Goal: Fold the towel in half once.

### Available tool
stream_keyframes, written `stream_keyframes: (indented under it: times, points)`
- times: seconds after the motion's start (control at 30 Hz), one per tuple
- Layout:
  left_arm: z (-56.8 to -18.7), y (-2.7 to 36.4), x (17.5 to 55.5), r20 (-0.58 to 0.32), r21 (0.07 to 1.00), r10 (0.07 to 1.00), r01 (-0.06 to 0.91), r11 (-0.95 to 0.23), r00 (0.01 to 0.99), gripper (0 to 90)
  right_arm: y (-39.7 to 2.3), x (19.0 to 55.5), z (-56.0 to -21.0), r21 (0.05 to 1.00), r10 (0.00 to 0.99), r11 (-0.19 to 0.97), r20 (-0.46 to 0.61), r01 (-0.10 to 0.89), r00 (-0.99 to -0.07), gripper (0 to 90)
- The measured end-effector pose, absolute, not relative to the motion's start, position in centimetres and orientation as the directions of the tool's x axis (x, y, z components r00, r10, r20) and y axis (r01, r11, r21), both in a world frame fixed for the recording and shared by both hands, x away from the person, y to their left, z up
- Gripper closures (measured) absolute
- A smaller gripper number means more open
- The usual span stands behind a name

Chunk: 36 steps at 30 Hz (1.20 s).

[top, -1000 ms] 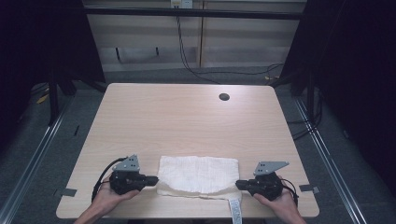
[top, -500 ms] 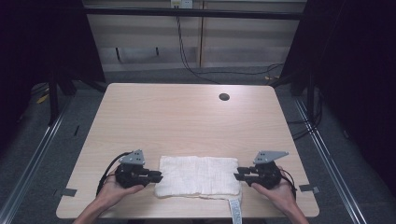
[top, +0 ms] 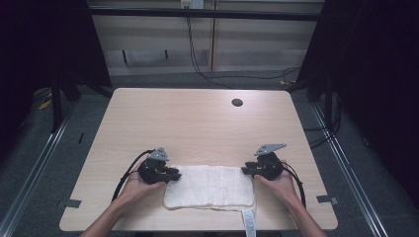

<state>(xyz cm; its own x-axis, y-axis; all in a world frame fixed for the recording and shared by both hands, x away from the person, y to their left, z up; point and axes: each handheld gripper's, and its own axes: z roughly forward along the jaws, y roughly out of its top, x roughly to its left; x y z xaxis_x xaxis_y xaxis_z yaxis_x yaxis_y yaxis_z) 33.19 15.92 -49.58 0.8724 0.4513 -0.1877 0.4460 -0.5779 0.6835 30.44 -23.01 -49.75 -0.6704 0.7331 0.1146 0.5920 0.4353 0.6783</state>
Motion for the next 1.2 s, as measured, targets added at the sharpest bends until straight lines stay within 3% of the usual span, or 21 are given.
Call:
stream_keyframes:
  times: [0.07, 0.4, 0.63, 0.97, 1.2]
  points:
    - [-49.7, 15.9, 33.2, -0.195, 0.681, 0.455, 0.454, -0.574, 0.869, 70.8, -23.1, 30.6, -49.8, 0.675, 0.730, 0.434, 0.124, 0.597, -0.672, 86.8]
    - [-49.7, 14.4, 34.0, -0.208, 0.682, 0.450, 0.459, -0.569, 0.868, 64.1, -24.8, 32.9, -50.1, 0.686, 0.786, 0.367, 0.133, 0.629, -0.604, 87.7]
    - [-48.9, 14.7, 34.7, -0.242, 0.700, 0.468, 0.487, -0.523, 0.850, 62.0, -25.5, 32.2, -48.5, 0.730, 0.762, 0.329, 0.170, 0.599, -0.625, 71.6]
    - [-48.6, 17.0, 35.9, -0.285, 0.710, 0.504, 0.533, -0.460, 0.815, 49.7, -21.5, 29.0, -46.1, 0.776, 0.661, 0.376, 0.158, 0.506, -0.733, 63.9]
    - [-47.9, 17.6, 35.7, -0.249, 0.732, 0.532, 0.517, -0.444, 0.809, 41.1, -17.1, 28.7, -45.8, 0.776, 0.572, 0.409, 0.191, 0.480, -0.797, 58.9]
